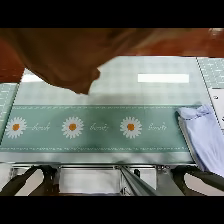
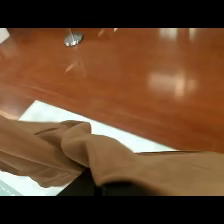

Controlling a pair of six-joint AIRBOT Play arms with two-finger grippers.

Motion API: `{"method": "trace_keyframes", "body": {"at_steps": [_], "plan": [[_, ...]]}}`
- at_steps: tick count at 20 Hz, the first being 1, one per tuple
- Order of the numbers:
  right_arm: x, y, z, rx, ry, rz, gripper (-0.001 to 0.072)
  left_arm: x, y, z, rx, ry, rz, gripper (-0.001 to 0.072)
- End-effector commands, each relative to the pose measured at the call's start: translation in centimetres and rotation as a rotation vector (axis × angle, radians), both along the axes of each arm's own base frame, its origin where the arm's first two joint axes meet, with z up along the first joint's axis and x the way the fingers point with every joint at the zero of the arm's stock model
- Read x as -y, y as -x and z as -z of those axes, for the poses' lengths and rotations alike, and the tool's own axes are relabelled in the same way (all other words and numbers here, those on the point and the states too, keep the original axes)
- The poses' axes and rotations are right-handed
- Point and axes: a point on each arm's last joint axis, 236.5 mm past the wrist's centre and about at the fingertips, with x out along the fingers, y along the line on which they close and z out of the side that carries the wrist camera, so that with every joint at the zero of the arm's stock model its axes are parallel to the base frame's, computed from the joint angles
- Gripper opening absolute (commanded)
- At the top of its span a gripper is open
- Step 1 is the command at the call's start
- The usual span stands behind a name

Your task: Fold the shirts.

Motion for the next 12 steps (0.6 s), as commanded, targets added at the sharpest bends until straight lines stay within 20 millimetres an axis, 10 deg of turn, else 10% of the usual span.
{"method": "trace_keyframes", "body": {"at_steps": [1, 7, 12], "plan": [[0.7, 9.1, -4.7, 0.162, 0.087, 0.024, 0.0031, -1.2, 7.3, -5.4, 0.16, -0.164, -0.244, 0.0024], [1.5, 16.7, 0.4, 0.037, 0.161, 0.037, 0.0031, -1.8, 16.7, -6.3, 0.273, -0.318, -0.476, 0.0024], [0.8, 16.5, 8.7, -0.216, 0.125, -0.005, 0.0031, -2.7, 14.1, 1.5, 0.032, -0.325, -0.399, 0.0024]]}}
